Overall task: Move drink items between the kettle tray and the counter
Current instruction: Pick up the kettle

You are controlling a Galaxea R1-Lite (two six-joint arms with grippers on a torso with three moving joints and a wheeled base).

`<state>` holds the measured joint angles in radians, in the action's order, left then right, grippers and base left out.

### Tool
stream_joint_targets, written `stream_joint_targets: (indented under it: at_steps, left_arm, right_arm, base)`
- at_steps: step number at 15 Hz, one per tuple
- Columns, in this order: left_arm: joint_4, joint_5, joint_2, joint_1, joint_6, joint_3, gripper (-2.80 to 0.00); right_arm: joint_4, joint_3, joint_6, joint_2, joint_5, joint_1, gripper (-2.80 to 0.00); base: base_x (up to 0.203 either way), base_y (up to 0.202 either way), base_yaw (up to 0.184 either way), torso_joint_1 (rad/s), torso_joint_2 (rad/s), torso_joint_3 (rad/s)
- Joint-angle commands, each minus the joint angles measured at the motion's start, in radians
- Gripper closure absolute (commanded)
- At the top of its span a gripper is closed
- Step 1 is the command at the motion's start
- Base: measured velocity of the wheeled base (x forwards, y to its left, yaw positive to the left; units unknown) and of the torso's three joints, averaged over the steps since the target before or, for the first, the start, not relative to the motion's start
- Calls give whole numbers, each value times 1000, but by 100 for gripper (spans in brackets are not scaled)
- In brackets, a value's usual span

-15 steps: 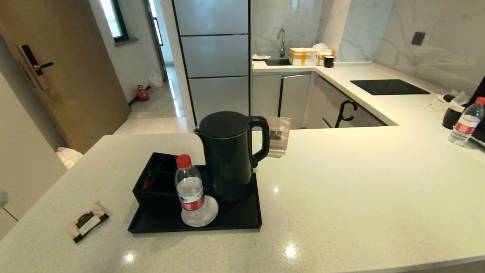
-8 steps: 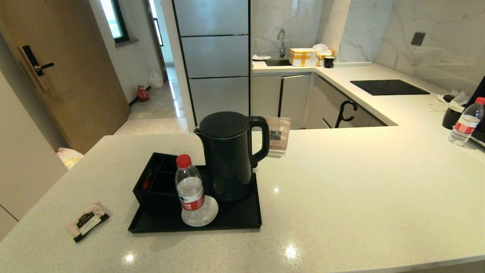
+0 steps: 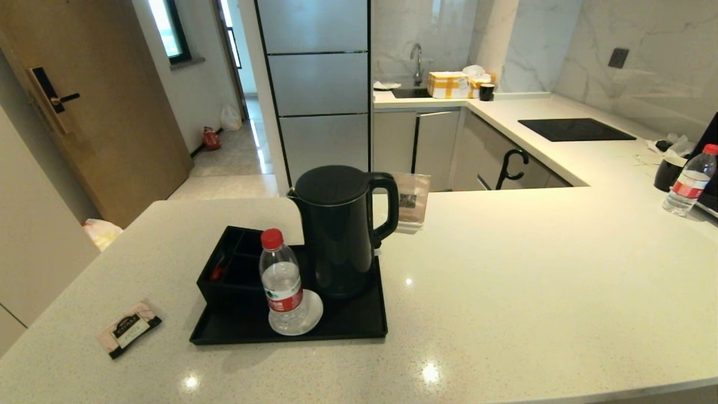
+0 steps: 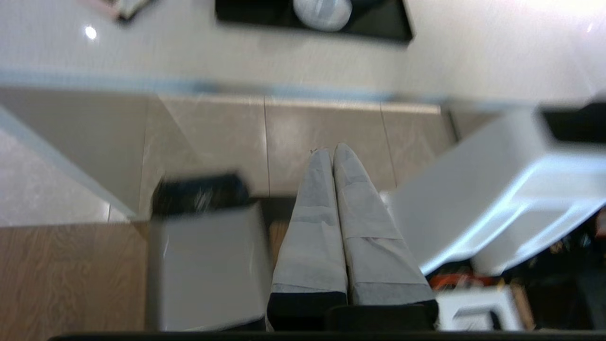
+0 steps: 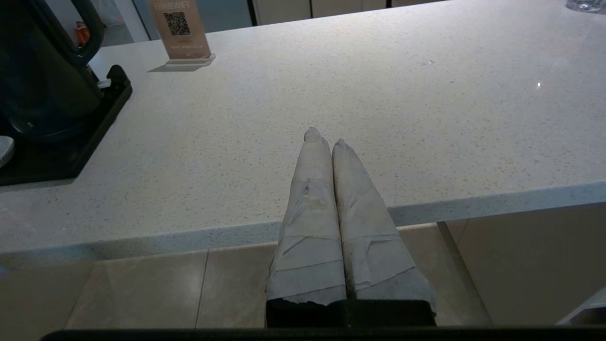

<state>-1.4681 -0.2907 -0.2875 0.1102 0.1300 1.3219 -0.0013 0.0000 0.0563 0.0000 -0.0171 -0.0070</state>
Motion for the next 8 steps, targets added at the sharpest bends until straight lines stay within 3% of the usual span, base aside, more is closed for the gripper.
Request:
stream_joint_targets:
  at_steps: [1, 3, 5, 7, 8]
  left_arm:
    - [-28, 37, 171, -75, 9, -84, 0]
    - [-14, 100, 256, -96, 46, -256, 0]
    - [85, 179, 285, -106, 97, -359, 0]
    - [388, 263, 287, -109, 103, -533, 0]
    - [478, 301, 287, -109, 103, -578, 0]
  right_arm:
    - [0, 0, 0, 1, 0, 1, 0]
    - [0, 0, 0, 2, 0, 1, 0]
    - [0, 0, 0, 0, 0, 1, 0]
    - [0, 0, 0, 0, 0, 1, 0]
    - [0, 0, 0, 0, 0, 1, 0]
  base:
    - [0, 0, 0, 0, 0, 0]
    - [0, 0, 0, 0, 0, 0]
    - [0, 0, 0, 0, 0, 0]
    - [0, 0, 0, 0, 0, 0]
    - [0, 0, 0, 0, 0, 0]
